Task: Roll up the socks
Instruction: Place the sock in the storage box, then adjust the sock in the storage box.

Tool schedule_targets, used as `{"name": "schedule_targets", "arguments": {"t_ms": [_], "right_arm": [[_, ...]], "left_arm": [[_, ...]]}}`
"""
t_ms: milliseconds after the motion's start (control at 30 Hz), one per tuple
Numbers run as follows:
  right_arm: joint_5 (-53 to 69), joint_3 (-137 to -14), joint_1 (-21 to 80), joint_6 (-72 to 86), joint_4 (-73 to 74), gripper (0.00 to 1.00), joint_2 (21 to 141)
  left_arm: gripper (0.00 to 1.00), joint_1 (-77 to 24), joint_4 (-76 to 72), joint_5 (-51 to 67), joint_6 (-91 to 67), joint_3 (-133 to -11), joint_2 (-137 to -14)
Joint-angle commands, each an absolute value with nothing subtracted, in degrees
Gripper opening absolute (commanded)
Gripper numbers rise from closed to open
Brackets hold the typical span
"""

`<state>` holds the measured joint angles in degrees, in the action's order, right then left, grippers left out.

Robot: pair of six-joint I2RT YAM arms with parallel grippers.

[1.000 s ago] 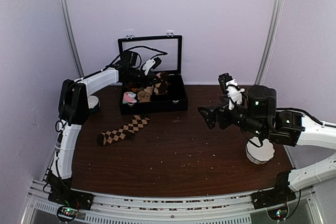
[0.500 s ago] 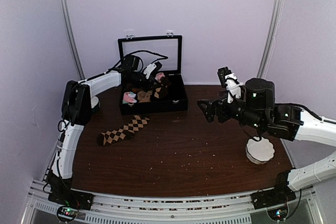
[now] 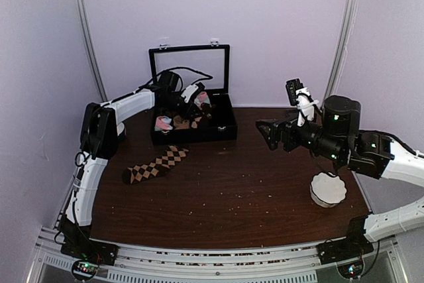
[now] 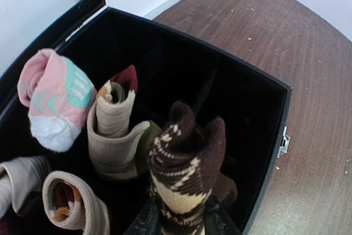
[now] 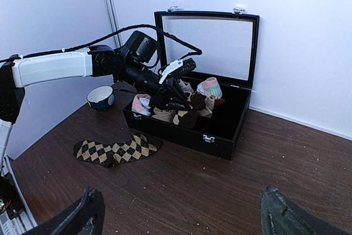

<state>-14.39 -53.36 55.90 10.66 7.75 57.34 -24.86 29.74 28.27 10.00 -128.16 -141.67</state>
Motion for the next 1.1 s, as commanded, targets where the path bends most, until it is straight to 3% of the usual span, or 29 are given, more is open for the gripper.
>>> {"name": "schedule_targets", "arguments": {"t_ms": [0,233,333,600,767,867,1067], "right_arm": [[-14.56,-54.08,55.53,10.02,8.37,0.99,56.11],[-14.17,-53.81,55.39,9.78,7.73,1.0,55.59],[-13.73,-54.0,55.38,10.31,7.9,1.0,56.34],[-13.43,-52.6,55.05,12.13,7.85,1.0,56.97],[-13.08,-51.8,54.58,12.92,7.63,1.0,57.48],[-12.73,-51.54,54.18,12.75,7.65,1.0,57.33],[-11.55,-50.95,52.8,13.08,6.93,1.0,57.02]], "left_arm": [[0.32,-25.22,31.1,28.07,7.71,-128.42,-141.82],[0.49,-25.28,32.51,29.23,6.05,-127.28,-139.91],[0.5,-25.29,32.84,30.3,6.1,-126.58,-137.77],[0.37,-27.75,35.51,30.09,13.35,-129.52,-137.83],[0.07,-29.02,39.61,18.34,14.98,-132.62,-139.16],[0.06,-28.5,40.19,13.16,18.21,-131.95,-138.64],[0.15,-29.73,45.65,9.35,27.15,-132.54,-139.75]]}}
